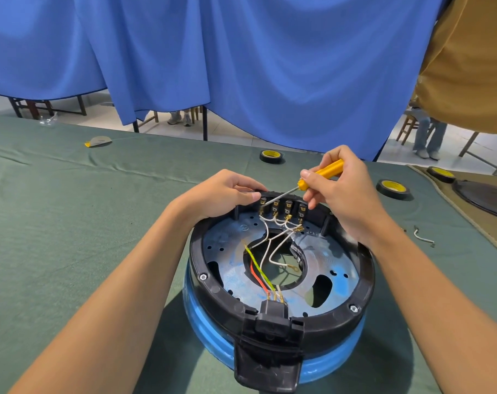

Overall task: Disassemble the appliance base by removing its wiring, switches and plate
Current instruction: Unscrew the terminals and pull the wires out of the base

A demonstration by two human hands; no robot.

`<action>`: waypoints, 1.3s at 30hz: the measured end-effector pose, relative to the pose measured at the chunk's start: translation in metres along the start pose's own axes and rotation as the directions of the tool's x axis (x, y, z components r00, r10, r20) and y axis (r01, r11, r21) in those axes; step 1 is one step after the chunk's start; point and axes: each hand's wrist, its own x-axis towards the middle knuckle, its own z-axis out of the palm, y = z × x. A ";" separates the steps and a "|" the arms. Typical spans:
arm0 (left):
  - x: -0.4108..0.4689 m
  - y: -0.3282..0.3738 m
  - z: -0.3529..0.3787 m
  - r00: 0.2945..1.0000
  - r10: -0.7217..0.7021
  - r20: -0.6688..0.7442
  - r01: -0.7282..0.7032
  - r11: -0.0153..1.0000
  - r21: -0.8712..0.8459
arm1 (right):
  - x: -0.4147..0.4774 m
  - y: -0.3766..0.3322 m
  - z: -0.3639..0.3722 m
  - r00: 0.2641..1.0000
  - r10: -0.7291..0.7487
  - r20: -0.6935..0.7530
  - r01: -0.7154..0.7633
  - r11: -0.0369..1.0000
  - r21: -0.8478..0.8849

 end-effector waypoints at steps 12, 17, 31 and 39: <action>0.000 0.000 0.001 1.000 0.000 0.000 0.000 1.000 0.025 | 0.000 0.000 0.001 0.999 0.017 0.028 -0.016 0.999 -0.050; -0.001 0.000 0.001 1.000 -0.003 -0.002 0.003 1.000 0.004 | -0.003 -0.005 -0.003 0.994 -0.013 -0.110 0.028 0.990 0.136; -0.005 0.032 0.007 1.000 0.010 -0.025 0.004 0.869 0.496 | -0.016 -0.072 -0.037 0.943 -0.201 0.265 0.241 0.962 -0.130; -0.004 0.038 0.022 0.996 0.065 0.058 -0.086 0.858 0.507 | -0.028 -0.047 -0.005 0.887 0.191 0.420 0.307 0.437 -0.846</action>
